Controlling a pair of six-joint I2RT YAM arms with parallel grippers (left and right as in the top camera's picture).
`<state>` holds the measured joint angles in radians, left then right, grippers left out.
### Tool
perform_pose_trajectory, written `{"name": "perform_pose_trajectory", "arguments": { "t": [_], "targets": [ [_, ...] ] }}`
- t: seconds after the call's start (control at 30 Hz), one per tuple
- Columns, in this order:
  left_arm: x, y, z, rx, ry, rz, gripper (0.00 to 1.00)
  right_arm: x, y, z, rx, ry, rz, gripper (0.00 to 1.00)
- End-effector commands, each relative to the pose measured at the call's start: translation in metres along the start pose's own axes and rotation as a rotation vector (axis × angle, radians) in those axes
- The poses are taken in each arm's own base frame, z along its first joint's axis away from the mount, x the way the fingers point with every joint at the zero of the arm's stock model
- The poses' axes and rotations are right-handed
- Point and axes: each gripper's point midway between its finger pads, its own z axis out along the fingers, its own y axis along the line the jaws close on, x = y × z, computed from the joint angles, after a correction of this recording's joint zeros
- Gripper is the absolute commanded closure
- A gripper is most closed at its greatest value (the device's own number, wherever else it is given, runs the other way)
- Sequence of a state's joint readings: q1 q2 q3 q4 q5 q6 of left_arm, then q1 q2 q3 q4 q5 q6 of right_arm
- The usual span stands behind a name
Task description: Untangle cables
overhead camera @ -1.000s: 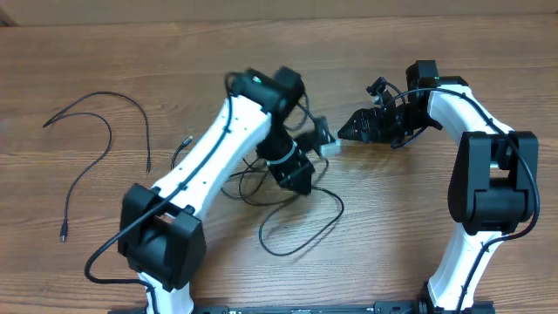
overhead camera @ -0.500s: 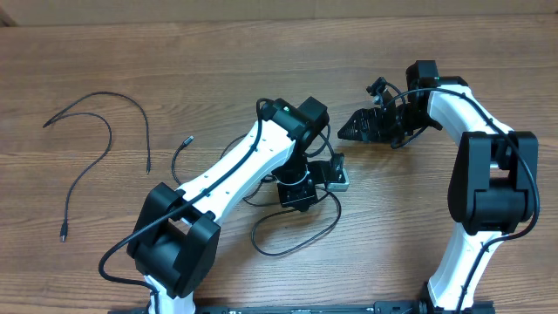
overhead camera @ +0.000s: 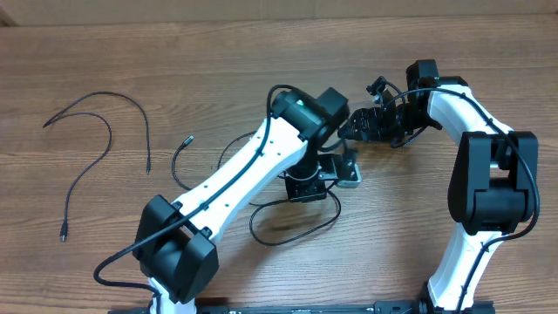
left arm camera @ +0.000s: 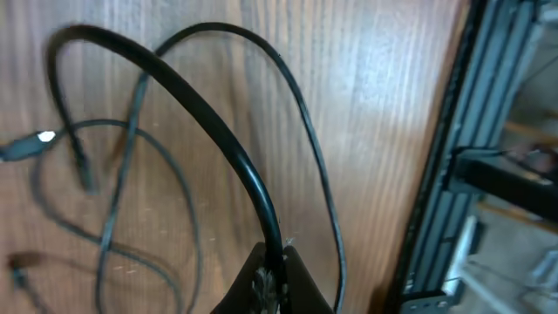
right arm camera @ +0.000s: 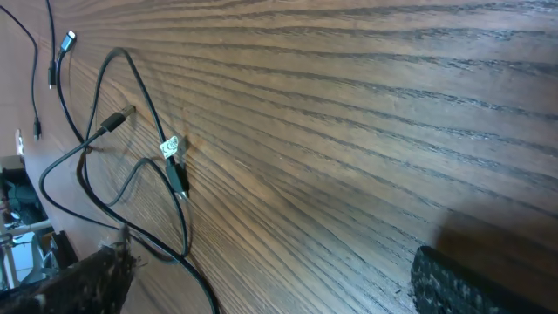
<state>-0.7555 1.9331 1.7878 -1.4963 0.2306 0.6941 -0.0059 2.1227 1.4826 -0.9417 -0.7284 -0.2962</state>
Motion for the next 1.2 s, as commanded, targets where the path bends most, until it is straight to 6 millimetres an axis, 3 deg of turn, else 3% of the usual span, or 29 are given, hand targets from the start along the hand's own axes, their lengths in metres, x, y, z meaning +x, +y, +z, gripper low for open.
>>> {"name": "perform_pose_trajectory", "arguments": {
  "t": [0.0,0.1,0.27,0.4,0.53,1.07,1.1,1.13,1.17],
  "targets": [
    [0.004,0.015,-0.009,-0.135,0.06,0.014,0.96,0.002,-0.001,0.005,-0.008,0.01,-0.008,0.0],
    [0.0,0.028,-0.011,-0.204,0.058,0.022,0.96,0.002,-0.001,0.005,-0.008,0.009,-0.008,0.0],
    [-0.024,0.051,-0.014,-0.301,-0.034,0.044,0.96,0.002,-0.001,0.005,-0.008,0.009,-0.008,0.0],
    [-0.032,0.058,-0.011,-0.319,-0.038,0.165,0.96,0.002,-0.001,0.005,-0.008,0.01,-0.008,0.0],
    [-0.033,0.061,0.002,-0.294,-0.006,0.241,0.96,0.002,-0.001,0.005,-0.008,0.01,-0.008,0.0],
    [-0.027,0.098,0.058,-0.26,0.084,0.209,0.95,0.002,-0.001,0.005,-0.008,0.01,-0.008,0.0],
    [-0.028,0.1,0.058,-0.263,0.081,0.208,0.91,0.002,-0.001,0.005,-0.008,0.01,-0.008,0.0],
    [-0.029,0.101,0.058,-0.269,0.075,0.207,0.65,0.002,-0.001,0.005,-0.008,0.009,-0.008,0.0],
    [-0.031,0.103,0.058,-0.276,0.069,0.207,0.59,0.002,-0.001,0.005,-0.008,0.009,-0.008,0.0]
  ]
}}
